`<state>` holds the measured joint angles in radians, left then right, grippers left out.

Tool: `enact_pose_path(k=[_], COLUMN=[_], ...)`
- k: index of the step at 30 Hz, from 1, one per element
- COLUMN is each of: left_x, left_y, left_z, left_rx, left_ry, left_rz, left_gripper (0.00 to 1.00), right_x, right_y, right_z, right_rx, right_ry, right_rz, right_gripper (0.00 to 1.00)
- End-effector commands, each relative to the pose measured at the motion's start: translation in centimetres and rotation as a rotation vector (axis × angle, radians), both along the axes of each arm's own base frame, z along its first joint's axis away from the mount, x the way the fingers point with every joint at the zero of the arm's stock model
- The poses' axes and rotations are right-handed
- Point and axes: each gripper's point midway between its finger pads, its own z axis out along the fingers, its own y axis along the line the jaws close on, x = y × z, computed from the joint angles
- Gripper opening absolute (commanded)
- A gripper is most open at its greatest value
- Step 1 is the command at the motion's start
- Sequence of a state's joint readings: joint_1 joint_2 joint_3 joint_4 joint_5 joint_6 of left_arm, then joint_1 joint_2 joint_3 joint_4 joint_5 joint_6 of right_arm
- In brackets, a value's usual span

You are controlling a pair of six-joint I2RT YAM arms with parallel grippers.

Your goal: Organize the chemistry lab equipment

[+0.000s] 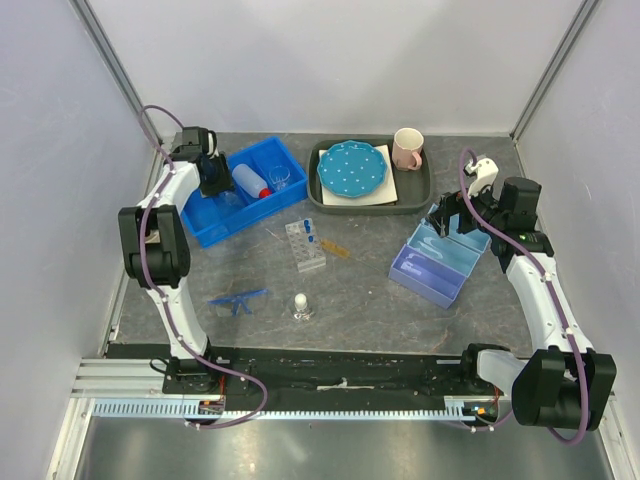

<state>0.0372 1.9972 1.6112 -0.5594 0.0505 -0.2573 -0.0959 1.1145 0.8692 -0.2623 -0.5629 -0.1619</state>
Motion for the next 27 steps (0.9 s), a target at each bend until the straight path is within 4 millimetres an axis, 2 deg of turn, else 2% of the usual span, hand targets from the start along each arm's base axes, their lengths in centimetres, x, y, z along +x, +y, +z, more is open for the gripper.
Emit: enact_pose_path(k=[1, 6, 10, 14, 17, 21, 22, 24, 25, 26, 27], left_x=[1.2, 0.6, 0.3, 0.1, 0.0, 0.0, -0.1, -0.4, -0.8, -0.9, -1.5], left_y=[0.8, 0.8, 0.8, 0.7, 0.7, 0.4, 0.4, 0.1, -0.1, -0.4, -0.7], left_z=[0.8, -0.3, -0.3, 0.2, 1.5, 5.0, 6.8, 8.6, 10.7, 11.8, 11.8], left_rx=[0.036, 0.037, 0.033, 0.028, 0.026, 0.022, 0.021, 0.009, 0.004, -0.009, -0.024], left_ry=[-0.023, 0.019, 0.032, 0.038, 0.021, -0.056, -0.095, -0.139, -0.188, -0.219, -0.221], left_rz=[0.001, 0.005, 0.01, 0.007, 0.003, -0.003, -0.004, -0.012, -0.014, -0.027, -0.028], left_gripper=[0.37, 0.5, 0.68, 0.75, 0.77, 0.78, 0.78, 0.78, 0.78, 0.78, 0.78], right_x=[0.7, 0.6, 0.6, 0.6, 0.6, 0.5, 0.5, 0.4, 0.3, 0.3, 0.2], right_y=[-0.2, -0.2, -0.2, -0.3, -0.3, -0.2, -0.1, 0.0, 0.0, 0.0, 0.1], right_z=[0.8, 0.8, 0.9, 0.9, 0.9, 1.0, 1.0, 1.0, 1.1, 1.1, 1.1], right_rx=[-0.012, -0.014, -0.015, -0.017, -0.02, -0.021, -0.021, -0.02, -0.022, -0.024, -0.022], right_ry=[-0.045, -0.046, -0.048, -0.049, -0.049, -0.053, -0.054, -0.056, -0.058, -0.06, -0.064], right_rz=[0.007, 0.007, 0.004, 0.003, 0.004, 0.012, 0.015, 0.023, 0.027, 0.03, 0.04], right_gripper=[0.98, 0.98, 0.98, 0.98, 0.98, 0.98, 0.98, 0.98, 0.98, 0.98, 0.98])
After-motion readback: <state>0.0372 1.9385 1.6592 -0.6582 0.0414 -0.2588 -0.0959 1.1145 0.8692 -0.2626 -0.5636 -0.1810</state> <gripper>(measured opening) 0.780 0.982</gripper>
